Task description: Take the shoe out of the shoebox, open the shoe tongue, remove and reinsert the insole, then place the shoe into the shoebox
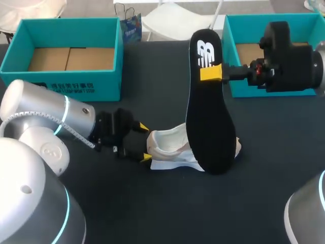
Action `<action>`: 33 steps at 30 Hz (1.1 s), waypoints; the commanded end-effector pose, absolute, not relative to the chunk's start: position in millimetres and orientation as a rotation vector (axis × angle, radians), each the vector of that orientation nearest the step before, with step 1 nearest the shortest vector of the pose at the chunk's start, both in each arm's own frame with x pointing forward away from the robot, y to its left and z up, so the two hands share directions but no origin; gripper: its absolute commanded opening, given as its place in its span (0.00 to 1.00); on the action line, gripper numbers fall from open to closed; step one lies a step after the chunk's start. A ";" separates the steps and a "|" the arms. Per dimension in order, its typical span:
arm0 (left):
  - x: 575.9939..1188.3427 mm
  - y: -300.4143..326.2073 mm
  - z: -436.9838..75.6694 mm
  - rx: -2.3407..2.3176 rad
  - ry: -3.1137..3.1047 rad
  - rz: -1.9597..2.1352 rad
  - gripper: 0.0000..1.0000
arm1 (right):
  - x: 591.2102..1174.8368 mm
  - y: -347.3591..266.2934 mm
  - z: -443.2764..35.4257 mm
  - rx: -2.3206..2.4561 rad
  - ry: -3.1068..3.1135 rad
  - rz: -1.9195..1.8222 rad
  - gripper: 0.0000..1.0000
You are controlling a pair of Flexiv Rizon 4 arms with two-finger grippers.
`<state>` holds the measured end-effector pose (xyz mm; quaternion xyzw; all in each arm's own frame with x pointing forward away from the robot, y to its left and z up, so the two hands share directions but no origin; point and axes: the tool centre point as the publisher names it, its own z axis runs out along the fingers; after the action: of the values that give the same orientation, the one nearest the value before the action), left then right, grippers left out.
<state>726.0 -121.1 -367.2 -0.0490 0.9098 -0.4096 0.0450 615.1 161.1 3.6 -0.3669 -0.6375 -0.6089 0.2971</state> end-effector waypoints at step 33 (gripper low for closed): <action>748.5 -134.8 -326.2 -0.470 3.303 -0.449 1.00 | 618.6 165.2 3.5 -0.975 -1.697 -1.613 0.00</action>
<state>735.9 -127.6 -328.0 -0.1375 0.9407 -0.3085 -0.0324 615.1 160.9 3.8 -0.3668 -0.6377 -0.6087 0.2971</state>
